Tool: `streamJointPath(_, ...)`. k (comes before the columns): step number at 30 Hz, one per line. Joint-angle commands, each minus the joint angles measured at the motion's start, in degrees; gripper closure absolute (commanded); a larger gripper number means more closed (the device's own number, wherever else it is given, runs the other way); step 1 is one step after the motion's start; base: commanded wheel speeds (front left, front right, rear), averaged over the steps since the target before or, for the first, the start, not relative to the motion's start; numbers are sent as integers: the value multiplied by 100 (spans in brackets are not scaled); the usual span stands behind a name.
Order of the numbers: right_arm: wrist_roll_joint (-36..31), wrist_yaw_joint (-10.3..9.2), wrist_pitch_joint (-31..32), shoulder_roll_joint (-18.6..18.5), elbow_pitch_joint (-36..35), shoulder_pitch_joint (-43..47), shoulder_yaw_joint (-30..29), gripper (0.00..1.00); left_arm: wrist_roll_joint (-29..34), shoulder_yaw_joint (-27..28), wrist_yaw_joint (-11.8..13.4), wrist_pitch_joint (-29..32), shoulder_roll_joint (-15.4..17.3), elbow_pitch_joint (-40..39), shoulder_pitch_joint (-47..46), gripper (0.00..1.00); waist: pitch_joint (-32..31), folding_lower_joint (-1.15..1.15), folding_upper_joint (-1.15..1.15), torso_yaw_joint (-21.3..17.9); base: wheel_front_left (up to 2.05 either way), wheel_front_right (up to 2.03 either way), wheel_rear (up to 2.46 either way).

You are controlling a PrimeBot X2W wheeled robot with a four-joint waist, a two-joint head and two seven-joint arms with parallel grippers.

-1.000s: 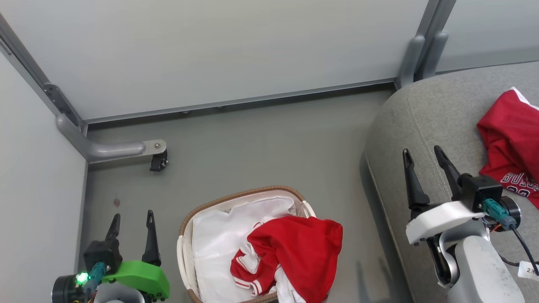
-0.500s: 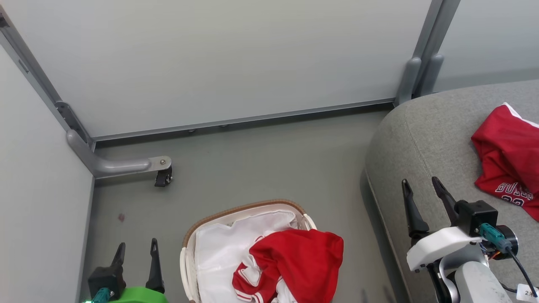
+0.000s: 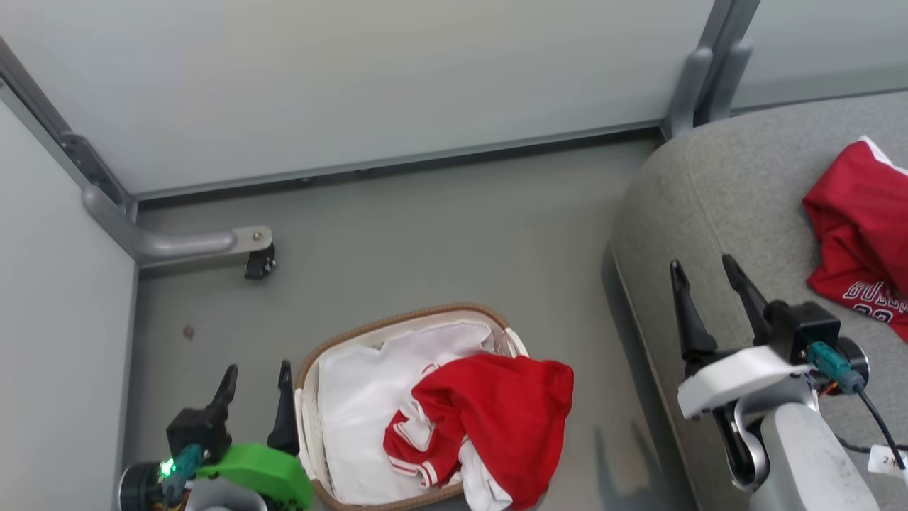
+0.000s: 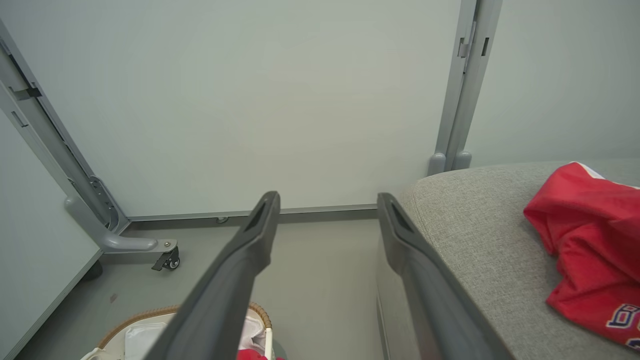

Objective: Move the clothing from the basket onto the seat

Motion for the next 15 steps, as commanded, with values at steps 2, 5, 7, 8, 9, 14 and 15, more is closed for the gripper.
streamJointPath(2, 42, -6, -2, -23, -86, -214, 40, 0, -63, -89, -66, -1, 10, 46, -334, 0, 570, 0, 0, -114, 0, 0, 0)
streamJointPath(5, 69, -6, -2, -24, -185, -420, 108, 0, -99, -216, -121, -1, 11, 142, -622, 0, 906, 0, 0, -201, 0, 0, 0)
streamJointPath(7, 104, -6, -2, -23, -251, -572, 158, 0, -137, -282, -144, -1, 11, 218, -846, 0, 1135, 0, 0, -276, 0, 0, 0)
streamJointPath(8, 125, -7, -2, -24, -276, -630, 171, 0, -133, -309, -165, -1, 10, 258, -939, 0, 1238, 0, 0, -314, 0, 0, 0)
streamJointPath(9, 178, -7, -2, -25, -292, -701, 168, 0, -170, -358, -188, -1, 11, 357, -1052, 0, 1354, 0, 0, -353, 0, 0, 0)
streamJointPath(14, 240, -7, -1, -24, -470, -1050, 280, 0, -169, -542, -232, -2, 13, 627, -1675, 0, 1894, 0, 0, -525, 0, 0, 0)
streamJointPath(15, 266, -6, -1, -22, -548, -1180, 336, 0, -126, -601, -234, -1, 18, 749, -1910, 0, 2097, 0, 0, -598, 0, 0, 0)
